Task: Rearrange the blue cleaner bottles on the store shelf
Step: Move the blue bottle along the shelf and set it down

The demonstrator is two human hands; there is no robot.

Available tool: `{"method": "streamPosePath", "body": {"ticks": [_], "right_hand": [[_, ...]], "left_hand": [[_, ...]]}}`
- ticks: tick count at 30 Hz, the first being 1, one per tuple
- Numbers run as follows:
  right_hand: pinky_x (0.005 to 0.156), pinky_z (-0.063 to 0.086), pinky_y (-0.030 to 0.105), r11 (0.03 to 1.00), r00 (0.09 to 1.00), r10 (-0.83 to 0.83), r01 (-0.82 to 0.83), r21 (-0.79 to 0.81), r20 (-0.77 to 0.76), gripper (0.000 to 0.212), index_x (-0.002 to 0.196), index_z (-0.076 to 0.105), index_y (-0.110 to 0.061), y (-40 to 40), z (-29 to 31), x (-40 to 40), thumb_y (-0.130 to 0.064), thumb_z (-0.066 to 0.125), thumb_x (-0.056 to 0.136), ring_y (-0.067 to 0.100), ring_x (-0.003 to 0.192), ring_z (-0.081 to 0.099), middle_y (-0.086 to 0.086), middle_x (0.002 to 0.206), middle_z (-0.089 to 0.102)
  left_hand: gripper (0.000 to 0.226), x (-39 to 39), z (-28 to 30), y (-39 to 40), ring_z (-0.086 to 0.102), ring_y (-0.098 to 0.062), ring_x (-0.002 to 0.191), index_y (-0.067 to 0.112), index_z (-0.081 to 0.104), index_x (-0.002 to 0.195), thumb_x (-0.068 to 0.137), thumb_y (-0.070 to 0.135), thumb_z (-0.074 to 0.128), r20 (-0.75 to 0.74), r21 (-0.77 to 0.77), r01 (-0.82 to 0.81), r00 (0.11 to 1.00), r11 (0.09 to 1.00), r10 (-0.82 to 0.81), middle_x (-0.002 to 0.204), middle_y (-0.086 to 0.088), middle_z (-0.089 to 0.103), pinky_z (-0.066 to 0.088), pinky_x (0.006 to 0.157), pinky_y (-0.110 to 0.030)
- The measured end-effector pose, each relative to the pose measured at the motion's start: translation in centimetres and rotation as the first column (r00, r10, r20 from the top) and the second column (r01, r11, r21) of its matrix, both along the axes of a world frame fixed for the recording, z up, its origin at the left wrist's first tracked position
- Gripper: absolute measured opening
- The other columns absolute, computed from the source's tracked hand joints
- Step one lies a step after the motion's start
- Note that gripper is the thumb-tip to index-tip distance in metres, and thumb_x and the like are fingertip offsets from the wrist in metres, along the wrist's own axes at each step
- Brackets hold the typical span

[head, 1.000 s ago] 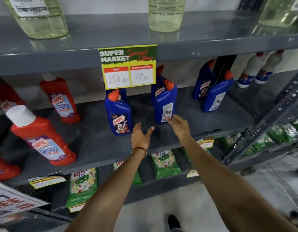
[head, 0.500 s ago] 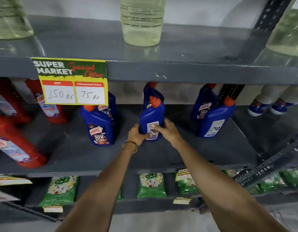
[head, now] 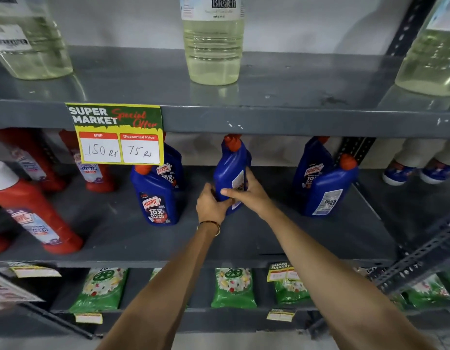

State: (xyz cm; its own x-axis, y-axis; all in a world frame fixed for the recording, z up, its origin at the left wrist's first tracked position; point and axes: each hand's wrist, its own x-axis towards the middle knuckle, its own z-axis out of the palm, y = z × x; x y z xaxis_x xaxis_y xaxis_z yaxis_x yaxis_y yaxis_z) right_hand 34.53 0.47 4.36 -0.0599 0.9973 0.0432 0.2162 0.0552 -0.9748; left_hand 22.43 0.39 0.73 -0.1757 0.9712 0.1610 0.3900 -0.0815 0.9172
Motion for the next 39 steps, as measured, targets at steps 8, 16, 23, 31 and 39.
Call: {"method": "streamPosePath", "body": {"ticks": [8,16,23,31,39], "right_hand": [[0.096,0.050,0.040,0.999,0.999,-0.031,0.032,-0.018,0.040,0.071,0.116,0.052,-0.027,-0.4,0.6,1.7,-0.032,0.085,0.054,0.011,0.105,0.062,-0.007,0.112,0.066],[0.093,0.051,0.035,0.954,0.955,0.232,-0.260,-0.149,-0.183,0.062,0.125,0.052,-0.023,-1.2,1.7,3.5,-0.010,0.074,0.069,0.021,0.112,0.061,0.003,0.120,0.064],[0.096,0.050,0.037,0.972,0.971,0.166,-0.191,-0.140,-0.171,0.061,0.129,0.047,-0.018,-1.1,1.8,4.5,-0.004,0.071,0.074,0.020,0.113,0.059,0.006,0.123,0.061],[0.088,0.054,0.032,0.991,0.995,0.097,-0.099,-0.093,-0.026,0.062,0.128,0.049,-0.013,-0.2,0.9,5.2,-0.003,0.074,0.072,0.022,0.112,0.059,0.011,0.124,0.060],[0.091,0.053,0.040,0.980,0.988,0.155,-0.151,-0.130,0.019,0.068,0.133,0.044,-0.015,0.9,-0.1,4.2,0.000,0.072,0.073,0.023,0.112,0.059,0.012,0.127,0.058]], "left_hand": [[0.045,-2.6,0.8,-0.2,0.064,-0.029,0.095,0.010,0.055,0.096,0.061,-0.002,0.080,0.301,-0.126,0.442,0.870,0.888,-0.390,0.105,-0.018,0.062,0.054,0.082,-0.037],[0.065,-2.9,2.3,0.5,0.057,-0.016,0.114,0.028,0.047,0.124,0.073,-0.006,0.068,0.528,-0.342,0.820,0.572,0.459,-0.628,0.122,0.004,0.058,0.052,0.093,-0.032],[0.064,-0.1,1.3,0.2,0.064,-0.012,0.092,0.024,0.049,0.109,0.057,0.008,0.085,0.368,-0.339,0.542,0.828,0.769,-0.422,0.112,-0.003,0.063,0.058,0.068,-0.027],[0.063,0.8,-1.1,0.5,0.062,-0.027,0.093,0.010,0.052,0.105,0.053,0.014,0.087,0.116,-0.322,0.163,0.984,0.933,-0.131,0.108,-0.012,0.065,0.056,0.080,-0.044],[0.061,0.6,-2.2,0.3,0.060,-0.028,0.102,0.007,0.055,0.109,0.059,0.021,0.084,-0.030,-0.382,0.095,0.993,0.919,-0.115,0.114,-0.013,0.065,0.048,0.082,-0.033]]}}
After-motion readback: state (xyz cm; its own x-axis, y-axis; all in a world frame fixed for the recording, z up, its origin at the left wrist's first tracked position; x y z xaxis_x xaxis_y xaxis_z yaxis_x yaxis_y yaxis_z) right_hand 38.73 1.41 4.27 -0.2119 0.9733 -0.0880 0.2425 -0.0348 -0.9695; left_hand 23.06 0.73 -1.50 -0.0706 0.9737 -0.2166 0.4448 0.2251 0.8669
